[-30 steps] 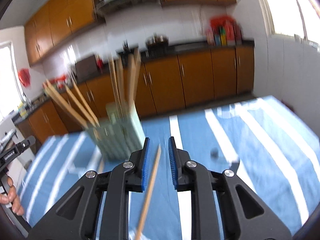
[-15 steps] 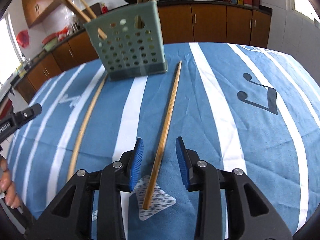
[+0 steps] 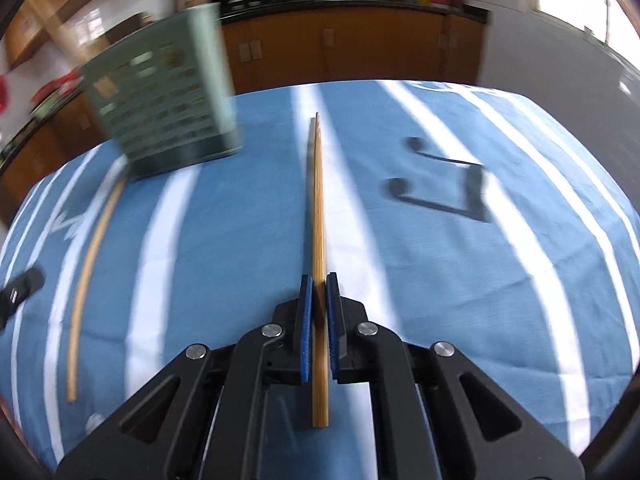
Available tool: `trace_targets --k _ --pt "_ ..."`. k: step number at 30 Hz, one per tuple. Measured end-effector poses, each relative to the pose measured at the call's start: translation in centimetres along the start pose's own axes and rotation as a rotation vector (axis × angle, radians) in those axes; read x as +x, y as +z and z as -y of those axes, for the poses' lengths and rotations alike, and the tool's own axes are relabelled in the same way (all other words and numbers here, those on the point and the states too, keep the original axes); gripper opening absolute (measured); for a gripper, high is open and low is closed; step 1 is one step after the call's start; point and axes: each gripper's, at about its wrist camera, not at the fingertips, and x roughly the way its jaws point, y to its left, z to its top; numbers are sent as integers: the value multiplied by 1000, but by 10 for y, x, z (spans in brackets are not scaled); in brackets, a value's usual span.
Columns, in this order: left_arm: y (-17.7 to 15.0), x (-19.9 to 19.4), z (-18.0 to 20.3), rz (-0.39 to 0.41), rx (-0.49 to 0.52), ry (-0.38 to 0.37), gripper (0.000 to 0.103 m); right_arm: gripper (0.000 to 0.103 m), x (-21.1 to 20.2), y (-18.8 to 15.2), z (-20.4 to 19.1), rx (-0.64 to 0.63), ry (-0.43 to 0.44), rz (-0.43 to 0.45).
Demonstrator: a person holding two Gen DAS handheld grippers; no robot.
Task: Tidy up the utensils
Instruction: 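Grasp the last wooden chopstick with the right tool while the left tool grasps one too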
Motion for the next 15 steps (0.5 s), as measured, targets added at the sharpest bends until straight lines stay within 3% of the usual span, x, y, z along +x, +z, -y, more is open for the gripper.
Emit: trace_targets --k 3,8,12,15 --pt "-2 8 9 -13 27 5 39 8 1 6 27 84 -36 -9" --pt "-4 27 20 -45 48 42 37 8 4 8 34 86 -31 -14" --pt "-9 38 22 -47 69 102 9 8 6 8 28 63 -11 -15" --pt "-5 39 11 -49 46 111 8 8 8 10 19 27 24 -17"
